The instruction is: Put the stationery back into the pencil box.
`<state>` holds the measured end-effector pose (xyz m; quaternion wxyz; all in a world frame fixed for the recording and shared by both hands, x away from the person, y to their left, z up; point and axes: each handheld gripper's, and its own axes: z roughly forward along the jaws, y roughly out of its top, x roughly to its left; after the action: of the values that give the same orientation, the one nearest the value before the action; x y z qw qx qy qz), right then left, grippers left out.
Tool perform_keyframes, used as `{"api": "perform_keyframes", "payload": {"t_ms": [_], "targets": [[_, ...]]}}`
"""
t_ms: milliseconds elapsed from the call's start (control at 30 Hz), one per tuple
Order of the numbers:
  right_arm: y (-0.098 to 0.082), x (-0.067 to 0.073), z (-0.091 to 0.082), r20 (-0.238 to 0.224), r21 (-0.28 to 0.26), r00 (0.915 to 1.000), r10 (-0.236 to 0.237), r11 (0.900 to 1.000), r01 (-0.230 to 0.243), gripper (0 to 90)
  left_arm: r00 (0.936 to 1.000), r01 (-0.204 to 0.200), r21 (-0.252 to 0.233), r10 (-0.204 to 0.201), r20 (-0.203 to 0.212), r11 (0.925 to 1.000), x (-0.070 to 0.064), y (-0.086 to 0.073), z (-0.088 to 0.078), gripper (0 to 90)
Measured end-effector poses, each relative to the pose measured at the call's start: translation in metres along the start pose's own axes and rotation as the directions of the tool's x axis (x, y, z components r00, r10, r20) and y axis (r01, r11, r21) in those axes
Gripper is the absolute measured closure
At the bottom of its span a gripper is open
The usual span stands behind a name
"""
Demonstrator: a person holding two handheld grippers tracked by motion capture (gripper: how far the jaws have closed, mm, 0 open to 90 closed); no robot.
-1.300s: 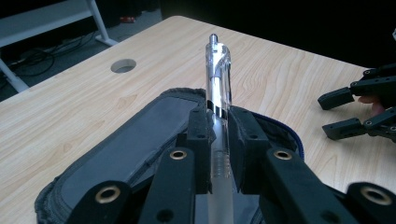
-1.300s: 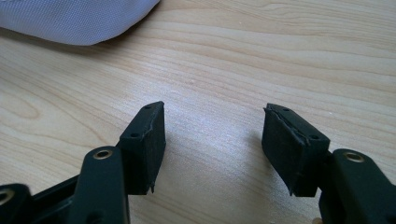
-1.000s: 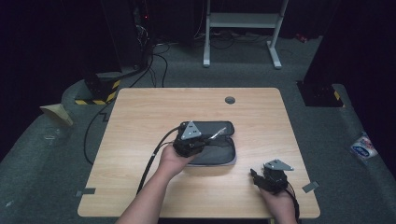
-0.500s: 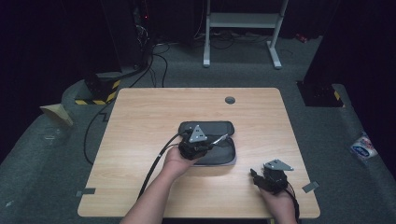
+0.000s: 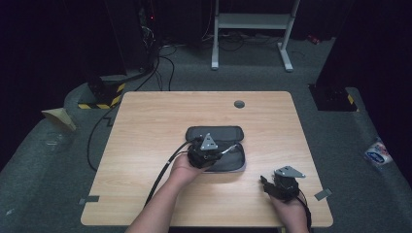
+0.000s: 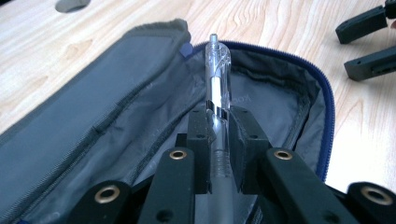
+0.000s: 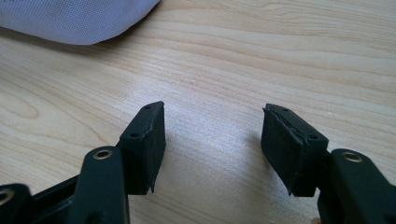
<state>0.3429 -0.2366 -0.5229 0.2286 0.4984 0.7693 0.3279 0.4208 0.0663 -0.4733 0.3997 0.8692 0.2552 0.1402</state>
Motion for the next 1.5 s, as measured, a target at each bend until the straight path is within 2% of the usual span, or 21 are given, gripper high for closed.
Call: {"api": "perform_keyframes", "payload": {"t_ms": [100, 267, 367, 533, 767, 933, 1100, 1200, 1233, 1333, 1400, 1500], "targets": [[0.0, 0.0, 0.0, 0.0, 0.0, 1.0, 0.0, 1.0, 0.0, 39.5, 0.9998, -0.018, 0.012, 0.018, 0.004, 0.9998, -0.001, -0.001, 0.0, 78.9], [0.0, 0.0, 0.0, -0.001, 0.0, 1.0, 0.0, 1.0, 0.0, 39.5, 0.9998, -0.012, 0.027, 0.011, 0.017, 0.9996, 0.0, -0.002, 0.002, 78.4], [0.0, 0.0, 0.0, -0.001, 0.0, 1.0, 0.001, 1.0, -0.001, 39.5, 0.9997, 0.02, 0.01, -0.02, 0.013, 0.9997, 0.002, -0.003, 0.0, 67.1], [0.0, 0.0, 0.0, -0.001, 0.001, 1.0, 0.002, 1.0, -0.002, 39.5, 0.9994, 0.034, 0.0, -0.034, -0.008, 0.9994, 0.003, -0.005, -0.004, 65.2], [0.0, 0.0, 0.0, -0.001, 0.0, 1.0, -0.001, 1.0, 0.001, 39.5, 0.9964, 0.08, -0.02, -0.08, -0.029, 0.9966, 0.005, -0.01, -0.014, 59.6], [0.0, 0.0, 0.0, -0.002, 0.0, 1.0, 0.0, 1.0, 0.0, 39.5, 0.9895, 0.139, -0.053, -0.141, -0.034, 0.9889, 0.006, -0.016, -0.024, 50.8], [0.0, 0.0, 0.0, -0.001, 0.0, 1.0, 0.001, 1.0, -0.001, 39.4, 0.9827, 0.168, -0.081, -0.174, -0.064, 0.9824, 0.007, -0.021, -0.036, 42.8], [0.0, 0.0, 0.0, -0.001, 0.001, 1.0, 0.002, 1.0, -0.002, 39.5, 0.9791, 0.188, -0.104, -0.195, -0.058, 0.9766, 0.009, -0.024, -0.044, 39.1], [0.0, 0.0, 0.0, -0.002, 0.0, 1.0, 0.002, 1.0, -0.002, 39.4, 0.9779, 0.193, -0.108, -0.2, -0.06, 0.9753, 0.009, -0.025, -0.046, 36.9], [0.0, 0.0, 0.0, -0.002, 0.0, 1.0, 0.0, 1.0, 0.0, 39.4, 0.9689, 0.229, -0.105, -0.237, -0.07, 0.9676, 0.012, -0.031, -0.051, 24.9], [0.0, 0.0, 0.0, -0.002, 0.0, 1.0, 0.0, 1.0, 0.0, 39.5, 0.9666, 0.234, -0.105, -0.243, -0.082, 0.9666, 0.013, -0.036, -0.054, 17.2], [0.0, 0.0, 0.0, -0.002, 0.001, 1.0, 0.002, 1.0, -0.002, 39.4, 0.9603, 0.242, -0.112, -0.255, -0.114, 0.9637, 0.017, -0.046, -0.059, 14.1]]}}
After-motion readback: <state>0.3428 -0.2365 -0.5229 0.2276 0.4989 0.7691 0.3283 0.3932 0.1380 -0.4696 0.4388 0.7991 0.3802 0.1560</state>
